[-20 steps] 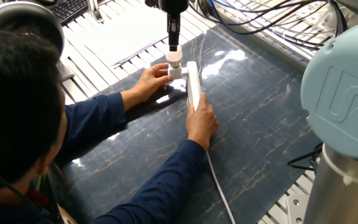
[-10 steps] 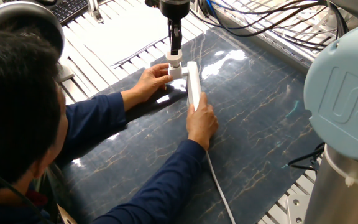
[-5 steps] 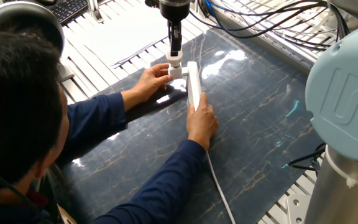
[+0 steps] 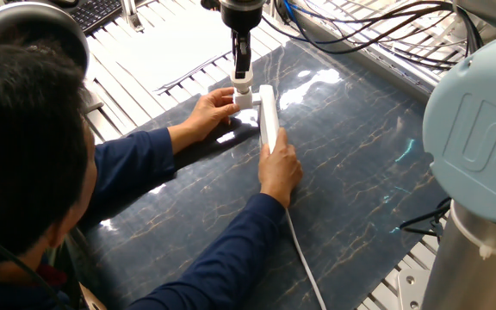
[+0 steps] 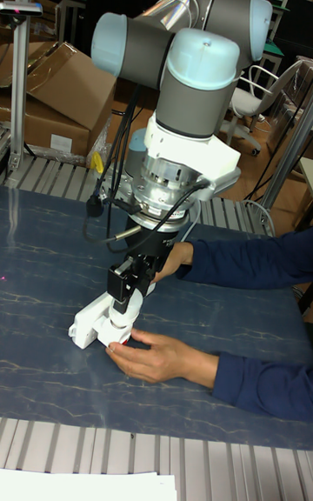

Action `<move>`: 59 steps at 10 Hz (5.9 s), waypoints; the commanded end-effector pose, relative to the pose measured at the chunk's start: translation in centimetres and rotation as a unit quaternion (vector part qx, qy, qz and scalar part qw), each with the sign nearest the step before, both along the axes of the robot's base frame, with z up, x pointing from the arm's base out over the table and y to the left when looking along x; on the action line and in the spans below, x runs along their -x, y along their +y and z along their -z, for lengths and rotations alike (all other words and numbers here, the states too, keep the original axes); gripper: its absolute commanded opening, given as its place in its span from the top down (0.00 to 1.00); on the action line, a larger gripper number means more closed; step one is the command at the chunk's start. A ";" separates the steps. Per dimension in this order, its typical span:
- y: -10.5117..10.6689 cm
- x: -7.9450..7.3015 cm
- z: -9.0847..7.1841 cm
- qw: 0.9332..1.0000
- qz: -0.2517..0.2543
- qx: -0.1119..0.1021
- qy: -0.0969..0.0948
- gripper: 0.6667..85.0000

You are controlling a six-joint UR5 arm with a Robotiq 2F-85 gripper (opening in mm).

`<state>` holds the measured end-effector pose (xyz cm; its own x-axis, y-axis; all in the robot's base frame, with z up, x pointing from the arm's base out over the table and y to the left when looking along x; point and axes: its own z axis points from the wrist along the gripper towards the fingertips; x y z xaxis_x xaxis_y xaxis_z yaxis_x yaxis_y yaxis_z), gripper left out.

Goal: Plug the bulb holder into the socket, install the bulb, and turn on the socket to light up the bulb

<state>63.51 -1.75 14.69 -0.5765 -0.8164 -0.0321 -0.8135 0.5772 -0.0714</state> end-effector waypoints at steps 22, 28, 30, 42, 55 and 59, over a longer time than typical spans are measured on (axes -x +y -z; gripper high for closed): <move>1.7 1.3 0.1 0.972 0.225 -0.054 0.050 1.00; 2.3 1.5 0.1 0.949 0.298 -0.065 0.076 1.00; 2.7 1.5 0.3 0.938 0.329 -0.073 0.085 1.00; 2.8 0.3 0.1 0.950 0.298 -0.069 0.065 0.44; 2.9 -0.3 -2.6 0.969 0.243 -0.015 0.039 0.38; 9.7 0.6 -4.7 0.947 0.303 -0.085 0.060 0.47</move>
<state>62.95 5.97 18.28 -0.9346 -0.3553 -0.0182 -0.3555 0.9311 0.0814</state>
